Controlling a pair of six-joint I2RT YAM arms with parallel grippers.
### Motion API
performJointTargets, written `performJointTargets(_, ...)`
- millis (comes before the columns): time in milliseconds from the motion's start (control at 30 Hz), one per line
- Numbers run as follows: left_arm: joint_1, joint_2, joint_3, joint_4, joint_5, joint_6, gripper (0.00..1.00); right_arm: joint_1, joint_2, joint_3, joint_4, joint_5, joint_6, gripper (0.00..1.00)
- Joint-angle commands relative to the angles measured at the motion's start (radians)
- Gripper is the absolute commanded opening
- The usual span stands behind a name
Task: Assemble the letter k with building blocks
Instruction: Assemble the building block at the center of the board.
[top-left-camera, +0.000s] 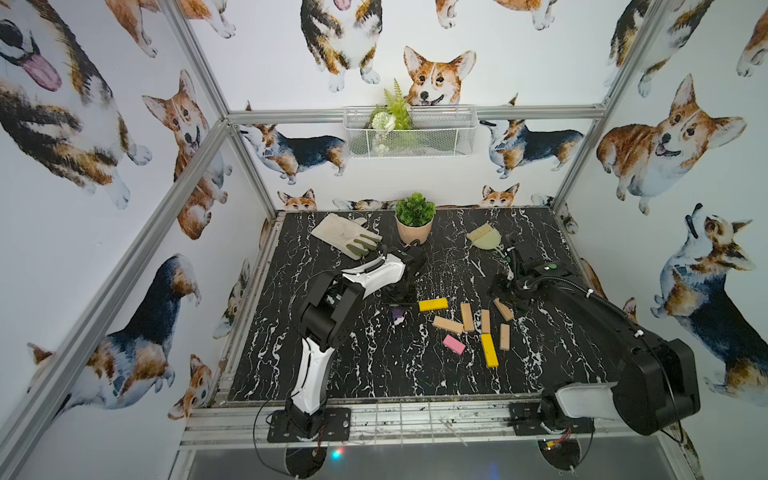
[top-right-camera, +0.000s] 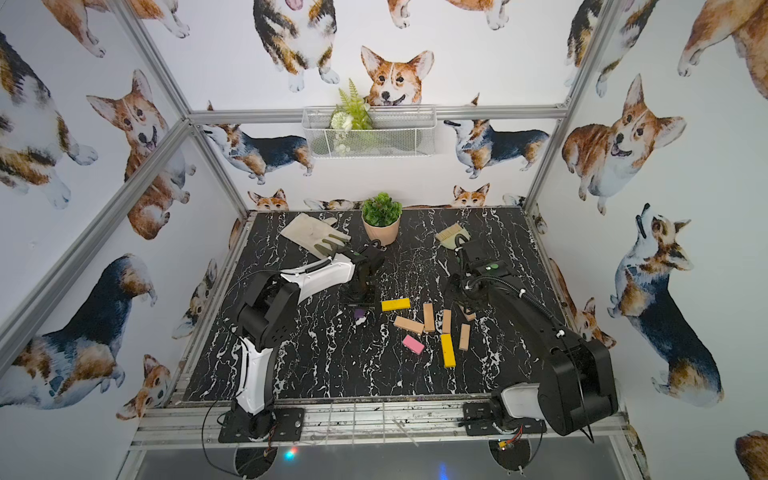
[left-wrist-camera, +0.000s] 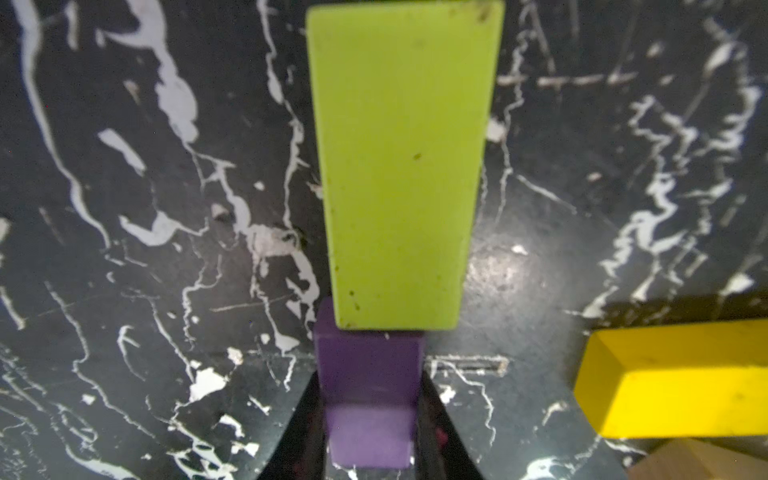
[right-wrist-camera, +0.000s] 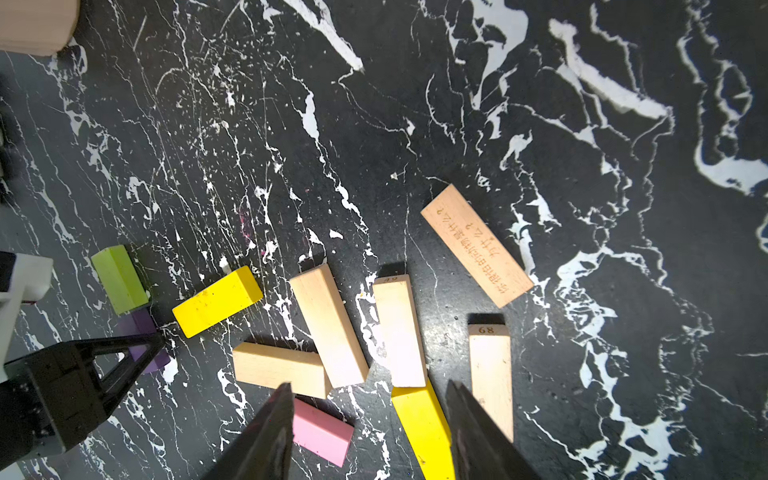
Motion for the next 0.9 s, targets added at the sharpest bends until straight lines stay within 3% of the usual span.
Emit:
performJointTargets(0, -0.002, 0.012, -0.005, 0.083, 0.014, -0.004, 0.00, 0.005, 0.002, 0.001, 0.000, 0.007, 0.017, 0.61)
performJointTargets(867, -0.007, 0.008, 0.010, 0.070, -0.009, -0.030, 0.02, 0.018, 0.005, -0.001, -0.007, 0.011, 0.017, 0.61)
